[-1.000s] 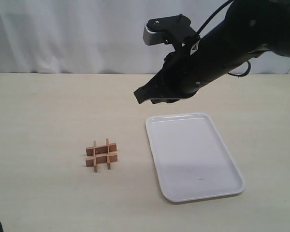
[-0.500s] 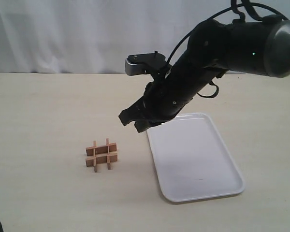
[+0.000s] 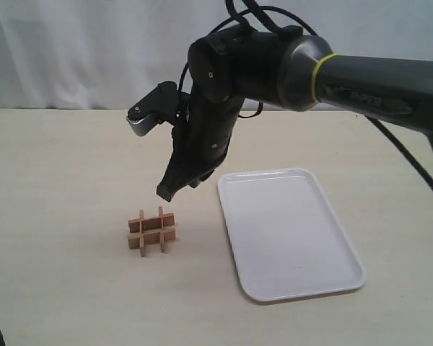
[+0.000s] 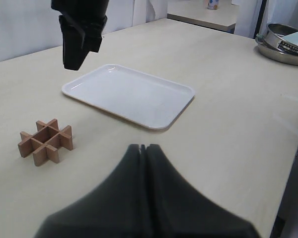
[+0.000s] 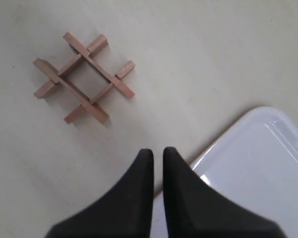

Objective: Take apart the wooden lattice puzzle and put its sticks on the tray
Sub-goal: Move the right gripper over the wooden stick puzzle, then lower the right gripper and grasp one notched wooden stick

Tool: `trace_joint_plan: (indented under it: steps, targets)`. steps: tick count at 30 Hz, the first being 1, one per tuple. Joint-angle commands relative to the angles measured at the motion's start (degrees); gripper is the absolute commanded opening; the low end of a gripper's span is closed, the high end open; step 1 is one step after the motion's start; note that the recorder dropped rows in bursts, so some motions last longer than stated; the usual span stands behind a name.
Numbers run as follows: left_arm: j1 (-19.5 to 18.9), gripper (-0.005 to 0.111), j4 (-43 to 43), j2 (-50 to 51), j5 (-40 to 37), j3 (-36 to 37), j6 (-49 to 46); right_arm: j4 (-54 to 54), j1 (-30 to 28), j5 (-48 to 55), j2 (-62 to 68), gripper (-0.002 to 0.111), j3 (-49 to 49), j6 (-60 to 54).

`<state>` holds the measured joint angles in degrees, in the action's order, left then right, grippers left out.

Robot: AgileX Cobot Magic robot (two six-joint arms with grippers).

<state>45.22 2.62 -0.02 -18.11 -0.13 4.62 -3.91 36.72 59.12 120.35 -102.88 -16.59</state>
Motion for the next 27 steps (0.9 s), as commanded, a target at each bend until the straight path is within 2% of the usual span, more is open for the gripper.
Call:
trace_joint_plan:
  steps: [1, 3, 7, 13, 21, 27]
  targets:
    - [0.16, 0.000, -0.21, 0.02, 0.43, 0.13, 0.16, -3.38, -0.91, 4.72, 3.59, 0.017, -7.01, 4.08]
    - [0.16, 0.000, -0.21, 0.02, 0.43, 0.13, 0.16, -4.23, -2.69, 6.02, 6.06, 0.024, -10.65, 7.22]
    - [0.16, 0.000, -0.21, 0.02, 0.43, 0.13, 0.16, -4.21, -3.41, 5.53, 7.51, 0.030, -11.57, 4.60]
    - [0.16, 0.000, -0.21, 0.02, 0.43, 0.13, 0.16, -2.50, -2.56, 5.08, 9.21, 0.030, -11.57, -11.04]
    - [0.16, 0.000, -0.21, 0.02, 0.43, 0.13, 0.16, 6.40, -1.88, 7.59, 12.87, 0.030, -11.57, -40.04]
    - [0.16, 0.000, -0.21, 0.02, 0.43, 0.13, 0.16, 7.75, -1.88, 1.82, 15.16, 0.030, -11.57, -41.70]
